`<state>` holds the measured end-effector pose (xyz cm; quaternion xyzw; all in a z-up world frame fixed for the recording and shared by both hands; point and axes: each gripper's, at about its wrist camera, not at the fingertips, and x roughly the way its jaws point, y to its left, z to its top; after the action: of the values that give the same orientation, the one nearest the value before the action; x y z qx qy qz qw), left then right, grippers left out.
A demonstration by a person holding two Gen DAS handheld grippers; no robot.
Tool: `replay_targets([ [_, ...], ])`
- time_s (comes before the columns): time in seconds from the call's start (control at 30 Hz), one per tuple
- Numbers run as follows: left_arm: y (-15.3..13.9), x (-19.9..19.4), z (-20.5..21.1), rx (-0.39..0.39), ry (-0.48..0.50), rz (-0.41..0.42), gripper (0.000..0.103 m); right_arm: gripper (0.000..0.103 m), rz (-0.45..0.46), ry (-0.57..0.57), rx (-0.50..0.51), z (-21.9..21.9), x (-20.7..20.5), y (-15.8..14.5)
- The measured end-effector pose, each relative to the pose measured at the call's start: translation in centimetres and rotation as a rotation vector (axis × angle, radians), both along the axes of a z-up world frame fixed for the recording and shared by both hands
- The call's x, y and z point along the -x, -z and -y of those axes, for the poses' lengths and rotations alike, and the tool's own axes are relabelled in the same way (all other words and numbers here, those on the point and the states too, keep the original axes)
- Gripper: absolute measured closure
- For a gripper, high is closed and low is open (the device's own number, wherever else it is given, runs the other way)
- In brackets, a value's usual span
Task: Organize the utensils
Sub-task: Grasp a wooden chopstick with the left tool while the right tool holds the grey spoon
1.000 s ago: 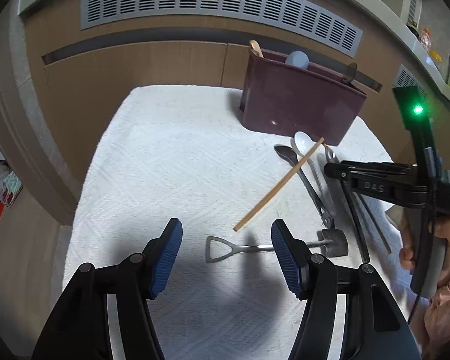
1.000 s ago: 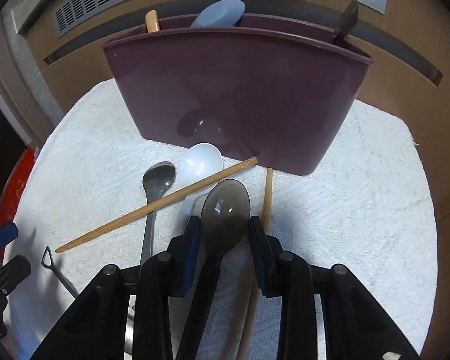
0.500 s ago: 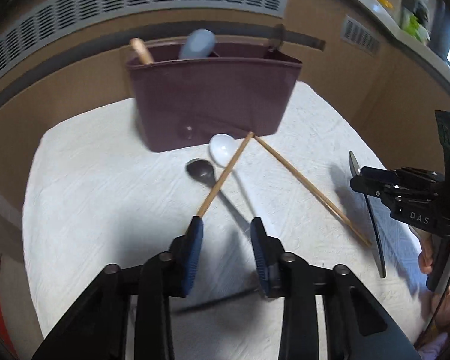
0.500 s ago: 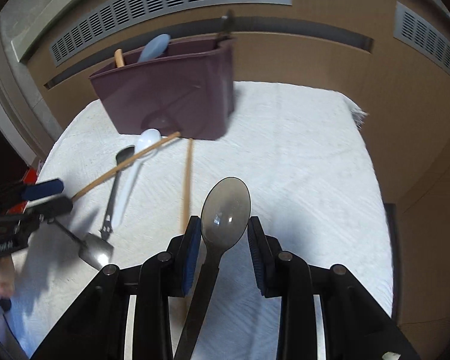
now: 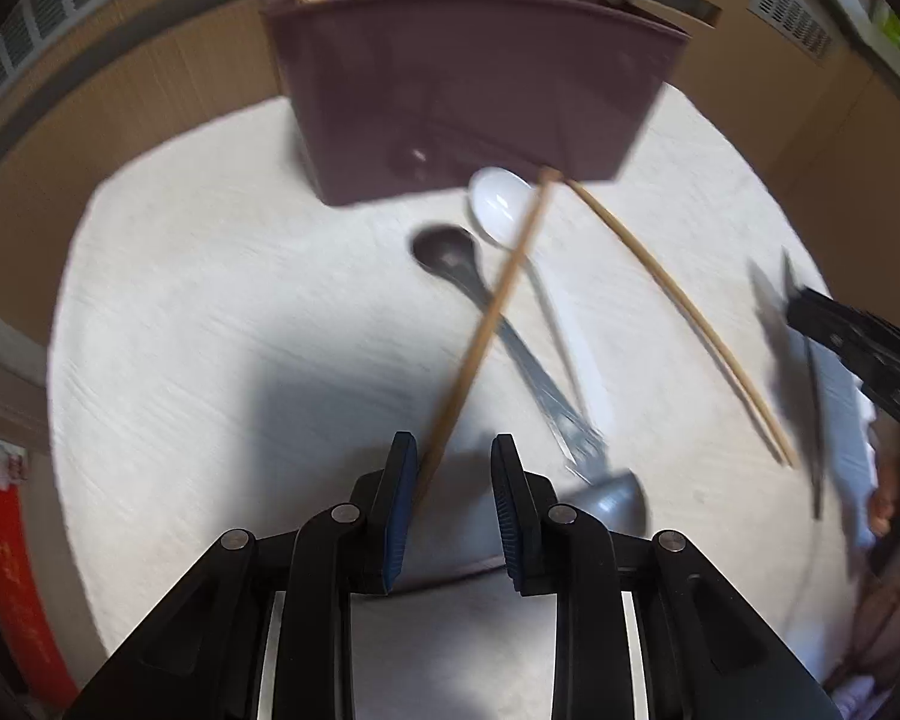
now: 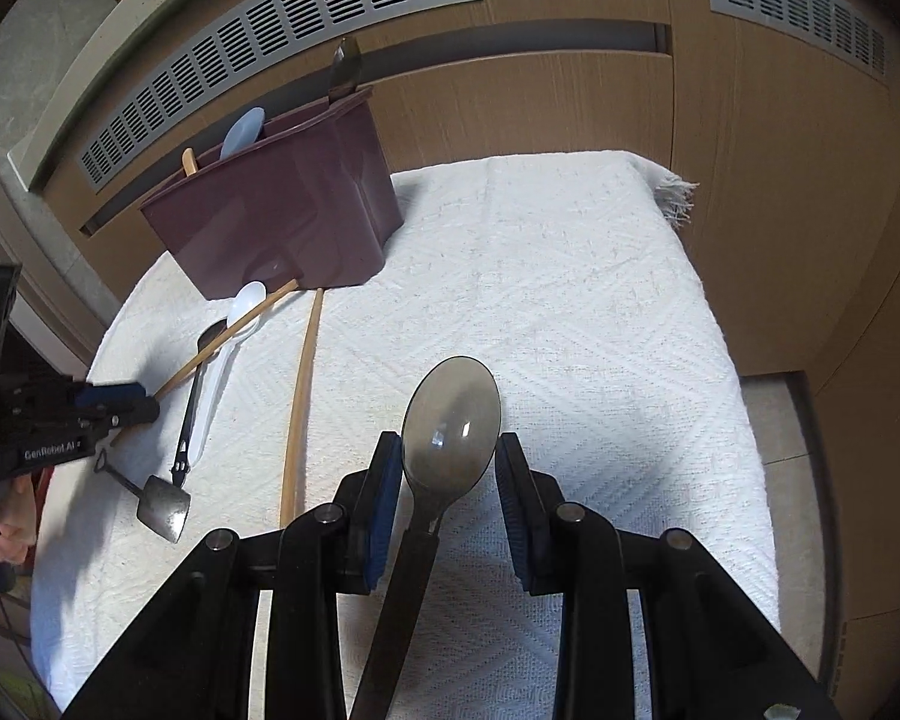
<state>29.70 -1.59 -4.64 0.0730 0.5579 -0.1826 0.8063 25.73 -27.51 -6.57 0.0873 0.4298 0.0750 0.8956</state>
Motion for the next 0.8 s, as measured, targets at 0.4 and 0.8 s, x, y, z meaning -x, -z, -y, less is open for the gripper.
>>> replay_targets([
  [0.4, -2.1, -3.2, 3.7, -0.037, 0.049, 0.093, 0.077, 0.074, 0.004, -0.024, -0.014, -0.4, 0.2, 0.0],
  [0.8, 0.2, -5.8, 6.8, -0.025, 0.030, 0.106, 0.093, 0.074, -0.003, -0.029, -0.023, -0.2, 0.2, 0.6],
])
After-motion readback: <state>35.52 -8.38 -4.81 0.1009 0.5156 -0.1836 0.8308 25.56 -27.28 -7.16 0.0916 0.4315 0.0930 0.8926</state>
